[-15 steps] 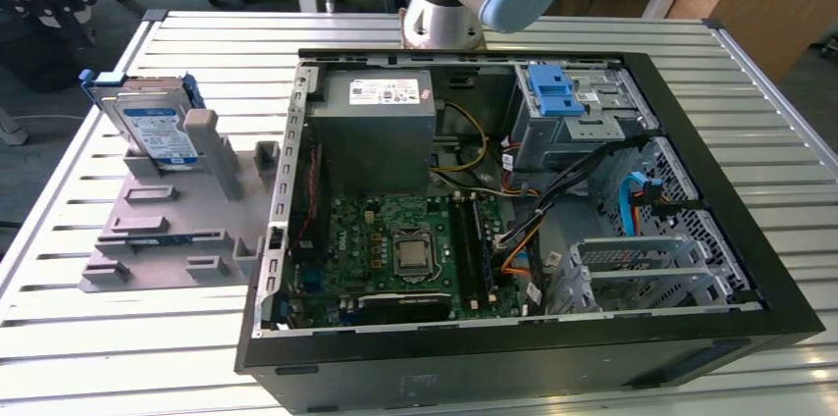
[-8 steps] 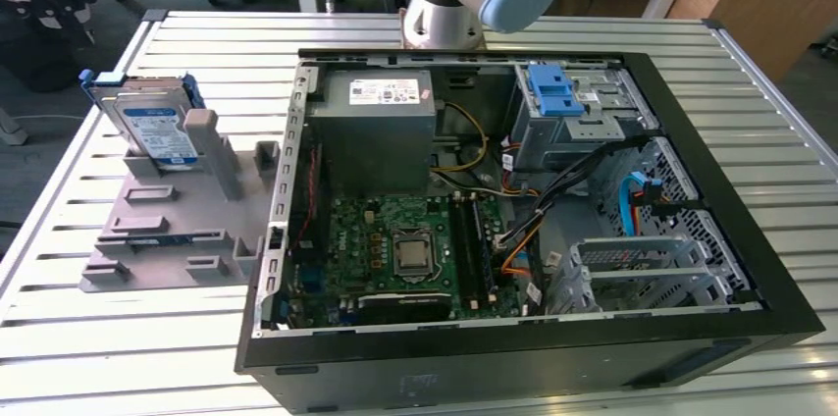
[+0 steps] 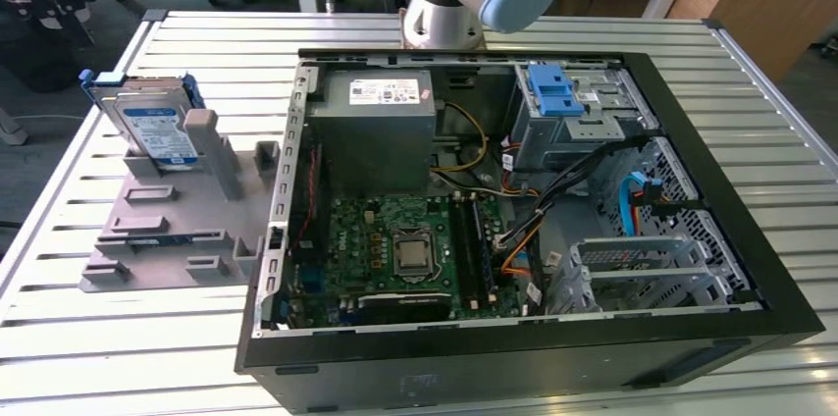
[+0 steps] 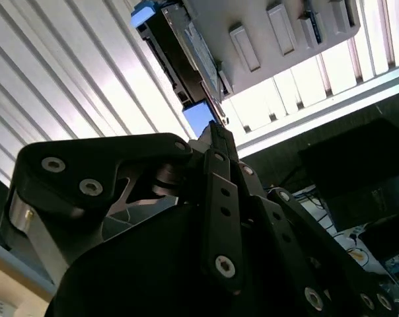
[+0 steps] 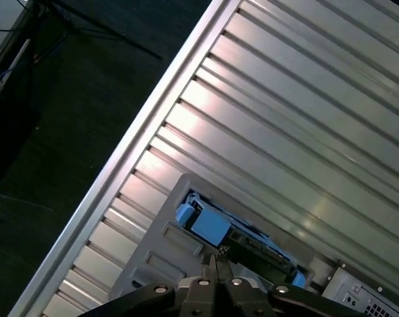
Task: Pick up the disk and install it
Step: 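Pick up the disk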
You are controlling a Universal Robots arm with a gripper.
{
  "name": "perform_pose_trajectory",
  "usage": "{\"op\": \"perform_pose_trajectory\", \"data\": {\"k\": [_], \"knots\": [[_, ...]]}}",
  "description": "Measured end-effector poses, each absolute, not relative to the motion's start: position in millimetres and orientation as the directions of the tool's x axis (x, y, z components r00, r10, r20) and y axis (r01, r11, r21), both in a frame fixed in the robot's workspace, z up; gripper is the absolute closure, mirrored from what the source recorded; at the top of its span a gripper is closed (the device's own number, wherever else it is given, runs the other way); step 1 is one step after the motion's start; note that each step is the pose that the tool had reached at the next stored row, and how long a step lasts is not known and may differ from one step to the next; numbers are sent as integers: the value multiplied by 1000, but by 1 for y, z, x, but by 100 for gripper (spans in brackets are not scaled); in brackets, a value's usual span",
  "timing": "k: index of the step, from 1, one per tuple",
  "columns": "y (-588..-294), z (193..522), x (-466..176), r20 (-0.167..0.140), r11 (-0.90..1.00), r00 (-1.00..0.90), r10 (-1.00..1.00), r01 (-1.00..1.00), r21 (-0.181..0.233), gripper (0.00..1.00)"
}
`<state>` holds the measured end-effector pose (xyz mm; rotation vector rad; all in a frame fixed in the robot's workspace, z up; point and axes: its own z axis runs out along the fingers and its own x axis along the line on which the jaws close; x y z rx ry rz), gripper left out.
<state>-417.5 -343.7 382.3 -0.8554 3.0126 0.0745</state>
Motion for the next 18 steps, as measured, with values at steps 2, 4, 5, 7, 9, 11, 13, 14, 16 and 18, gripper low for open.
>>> {"op": "perform_pose_trajectory", "data": {"k": [2, 4, 5, 7, 9, 11, 13, 14, 16, 18], "knots": [[-344, 382, -418, -22, 836, -837, -547, -547, 43, 89], [-344, 382, -418, -22, 822, -823, -568, -568, 43, 89], [-344, 382, -418, -22, 814, -815, -579, -580, 43, 89], [-344, 382, -418, -22, 797, -798, -603, -603, 43, 89], [-344, 382, -418, -22, 779, -780, -625, -626, 43, 89], [-344, 382, -418, -22, 760, -761, -648, -648, 43, 89], [-344, 382, -418, -22, 738, -740, -673, -673, 43, 89], [-344, 382, -418, -22, 727, -728, -685, -685, 43, 89], [-344, 382, -418, -22, 703, -704, -710, -710, 43, 89], [-344, 381, -418, -22, 678, -679, -734, -734, 43, 89]]}}
